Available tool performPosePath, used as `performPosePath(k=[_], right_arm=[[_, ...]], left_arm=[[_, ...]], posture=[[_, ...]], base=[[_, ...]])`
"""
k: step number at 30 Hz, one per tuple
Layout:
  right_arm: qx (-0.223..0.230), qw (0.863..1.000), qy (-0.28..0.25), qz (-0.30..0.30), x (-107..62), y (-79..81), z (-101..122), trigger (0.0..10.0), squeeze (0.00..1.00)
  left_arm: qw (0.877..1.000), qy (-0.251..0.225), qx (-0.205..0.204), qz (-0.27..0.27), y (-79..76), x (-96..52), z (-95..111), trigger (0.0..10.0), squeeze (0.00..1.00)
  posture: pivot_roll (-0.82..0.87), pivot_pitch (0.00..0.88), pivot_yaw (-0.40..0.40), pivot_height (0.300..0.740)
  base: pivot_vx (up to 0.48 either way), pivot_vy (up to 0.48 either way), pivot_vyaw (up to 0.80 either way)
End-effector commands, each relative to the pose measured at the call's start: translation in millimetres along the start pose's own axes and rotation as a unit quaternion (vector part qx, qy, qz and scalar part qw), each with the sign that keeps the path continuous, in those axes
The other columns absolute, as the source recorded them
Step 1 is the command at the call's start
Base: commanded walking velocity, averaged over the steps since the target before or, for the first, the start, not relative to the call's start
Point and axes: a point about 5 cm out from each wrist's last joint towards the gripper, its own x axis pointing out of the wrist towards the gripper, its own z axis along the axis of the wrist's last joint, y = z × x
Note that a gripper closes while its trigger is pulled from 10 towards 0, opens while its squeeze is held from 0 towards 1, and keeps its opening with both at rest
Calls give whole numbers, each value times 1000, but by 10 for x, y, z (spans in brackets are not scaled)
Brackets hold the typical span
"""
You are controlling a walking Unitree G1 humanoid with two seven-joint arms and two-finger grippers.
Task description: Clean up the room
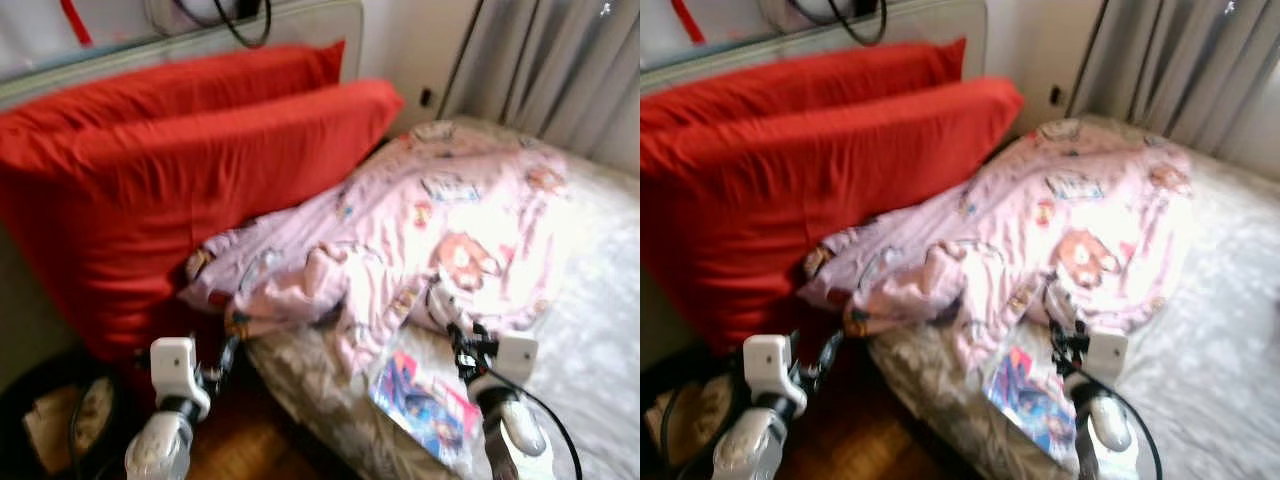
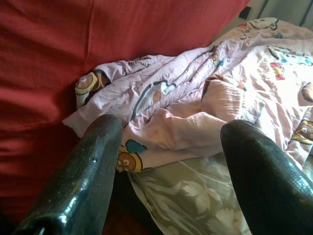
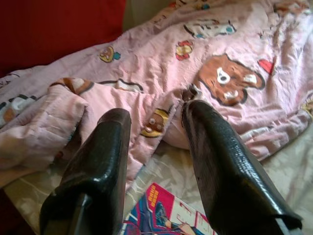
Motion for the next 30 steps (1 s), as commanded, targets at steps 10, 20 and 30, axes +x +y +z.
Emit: performPosePath(k=[10,20,30], right_arm=[[5,1000,4,-17,-44,-76,-25,10000,0],[-8,1000,-6,-4,-30,-16,18,10000,0],[-15,1000,2,7,-50,7,-5,10000,0]], left_arm=[[1000,8,1,-9,-55,-3,-9,10000,0],[1000,-5,2,-11,-112,10,51,10000,0],[1000,1,4,-12,-118,-10,27,10000,0]], posture=[[107,68,-32,740],[99,73,-31,740],[88,65,-24,666]], base=[[0,0,-219],[0,0,0],[0,0,0]])
